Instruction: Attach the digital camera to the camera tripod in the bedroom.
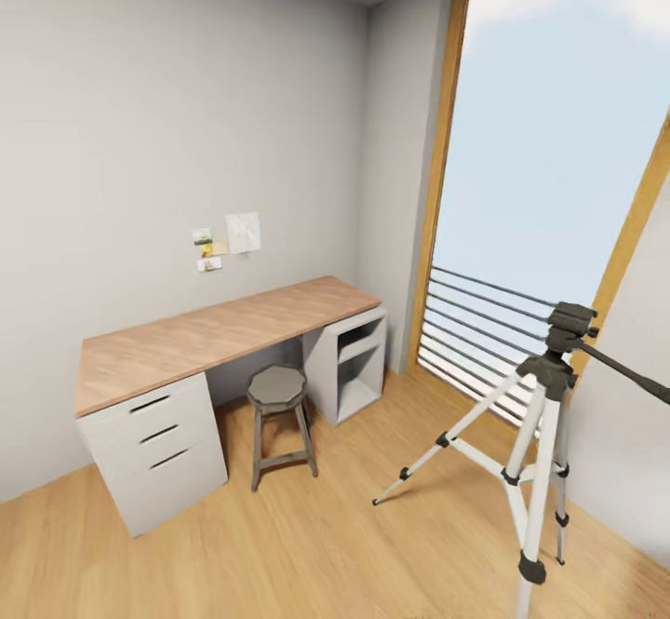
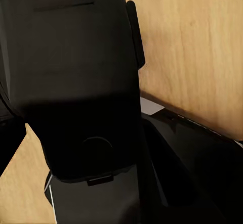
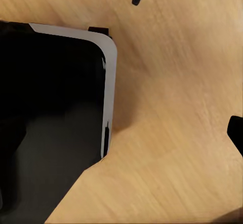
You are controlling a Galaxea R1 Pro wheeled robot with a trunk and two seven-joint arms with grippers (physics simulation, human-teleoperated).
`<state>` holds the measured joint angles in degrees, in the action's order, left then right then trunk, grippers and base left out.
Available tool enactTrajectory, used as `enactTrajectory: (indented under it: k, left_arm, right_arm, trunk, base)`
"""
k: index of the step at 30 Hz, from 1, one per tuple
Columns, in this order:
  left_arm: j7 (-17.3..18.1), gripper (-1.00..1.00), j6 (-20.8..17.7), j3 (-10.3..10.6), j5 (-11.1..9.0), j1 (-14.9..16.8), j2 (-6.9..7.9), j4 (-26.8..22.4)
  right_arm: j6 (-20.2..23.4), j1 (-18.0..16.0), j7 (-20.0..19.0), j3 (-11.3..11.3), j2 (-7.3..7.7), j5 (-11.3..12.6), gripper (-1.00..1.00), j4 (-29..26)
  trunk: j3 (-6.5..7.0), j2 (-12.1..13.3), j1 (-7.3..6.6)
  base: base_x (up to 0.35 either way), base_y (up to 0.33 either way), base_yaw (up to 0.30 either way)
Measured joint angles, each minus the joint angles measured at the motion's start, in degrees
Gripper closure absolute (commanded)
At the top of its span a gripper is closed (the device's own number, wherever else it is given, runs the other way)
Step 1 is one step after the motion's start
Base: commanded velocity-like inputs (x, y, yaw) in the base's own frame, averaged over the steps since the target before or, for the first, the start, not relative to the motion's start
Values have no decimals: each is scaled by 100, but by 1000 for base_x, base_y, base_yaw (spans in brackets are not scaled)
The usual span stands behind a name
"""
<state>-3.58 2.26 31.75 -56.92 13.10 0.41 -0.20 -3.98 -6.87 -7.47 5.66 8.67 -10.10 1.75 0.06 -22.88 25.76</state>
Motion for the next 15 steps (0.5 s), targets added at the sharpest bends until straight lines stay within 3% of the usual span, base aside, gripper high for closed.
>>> enactTrajectory:
  k: [9,15]
  left_arm:
    - [0,100,-21,0,-5,0,-6,3]
    - [2,100,-6,0,-7,0,-6,3]
  right_arm:
    - [0,0,0,0,0,1,-100,0]
    - [0,0,2,0,0,1,-100,0]
  trunk:
    - [0,-1,-2]
    - [0,0,0]
  base:
    - [128,327,-285]
    - [65,108,-285]
